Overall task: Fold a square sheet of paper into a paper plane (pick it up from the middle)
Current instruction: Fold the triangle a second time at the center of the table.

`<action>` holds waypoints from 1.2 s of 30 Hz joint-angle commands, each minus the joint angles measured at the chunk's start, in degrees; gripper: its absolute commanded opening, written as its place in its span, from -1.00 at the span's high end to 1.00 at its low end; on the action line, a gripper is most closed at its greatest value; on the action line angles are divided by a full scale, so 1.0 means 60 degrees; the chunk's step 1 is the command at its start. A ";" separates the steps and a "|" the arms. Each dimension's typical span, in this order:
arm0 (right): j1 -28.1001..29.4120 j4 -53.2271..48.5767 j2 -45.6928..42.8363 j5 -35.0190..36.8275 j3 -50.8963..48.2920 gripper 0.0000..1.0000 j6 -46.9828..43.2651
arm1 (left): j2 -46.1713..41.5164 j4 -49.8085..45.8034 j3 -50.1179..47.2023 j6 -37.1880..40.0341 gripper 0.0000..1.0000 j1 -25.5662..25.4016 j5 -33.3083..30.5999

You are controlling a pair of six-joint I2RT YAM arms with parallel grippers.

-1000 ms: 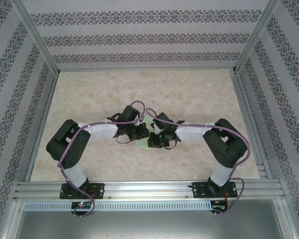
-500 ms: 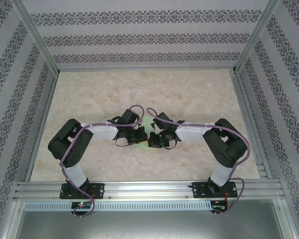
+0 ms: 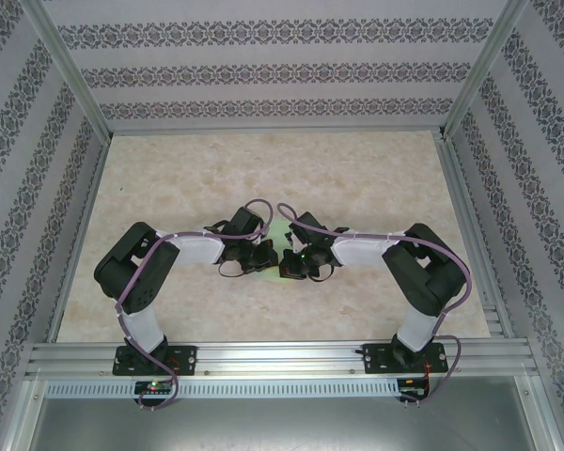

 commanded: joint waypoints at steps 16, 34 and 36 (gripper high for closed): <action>-0.0019 -0.1695 0.0717 0.1031 -0.0888 1.00 -0.0533 | 0.0729 0.0077 0.0023 0.0901 0.99 0.1576 -0.0466; -0.0023 -0.1703 0.0671 0.1064 -0.1011 1.00 -0.0491 | 0.0761 -0.0907 0.1010 0.1601 0.98 0.2355 -0.0939; -0.0018 -0.1670 0.0645 0.1044 -0.0970 1.00 -0.0461 | 0.0672 -0.1095 0.1161 0.1736 0.98 0.2374 -0.0917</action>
